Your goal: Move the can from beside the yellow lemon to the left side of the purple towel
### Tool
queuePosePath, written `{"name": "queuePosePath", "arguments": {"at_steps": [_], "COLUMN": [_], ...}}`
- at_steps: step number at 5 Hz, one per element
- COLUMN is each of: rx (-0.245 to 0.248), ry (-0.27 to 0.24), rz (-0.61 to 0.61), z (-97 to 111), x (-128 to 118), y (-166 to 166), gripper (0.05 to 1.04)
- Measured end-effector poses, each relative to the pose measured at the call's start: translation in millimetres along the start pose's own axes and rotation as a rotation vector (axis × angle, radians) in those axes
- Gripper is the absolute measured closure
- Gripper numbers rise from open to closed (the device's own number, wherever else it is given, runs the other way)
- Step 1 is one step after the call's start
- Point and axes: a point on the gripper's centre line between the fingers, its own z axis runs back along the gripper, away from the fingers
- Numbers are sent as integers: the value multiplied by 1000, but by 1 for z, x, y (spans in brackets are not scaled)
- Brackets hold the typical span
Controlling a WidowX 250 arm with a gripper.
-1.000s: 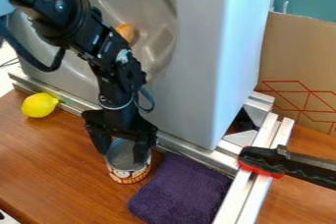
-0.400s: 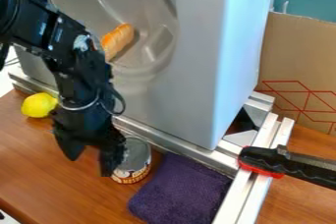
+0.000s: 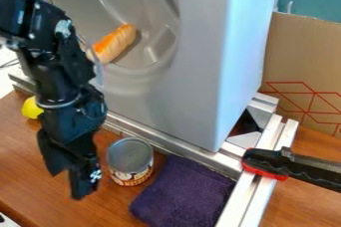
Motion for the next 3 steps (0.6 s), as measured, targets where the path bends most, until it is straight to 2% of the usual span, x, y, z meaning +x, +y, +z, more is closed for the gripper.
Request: {"name": "queuePosePath", "arguments": {"at_steps": [1, 2, 3], "rx": [97, 228, 283], "ry": [0, 11, 28], "rz": [37, 98, 168], "z": [12, 21, 18], "x": [-20, -41, -57], "y": [2, 3, 9], "gripper": [83, 83, 83]}}
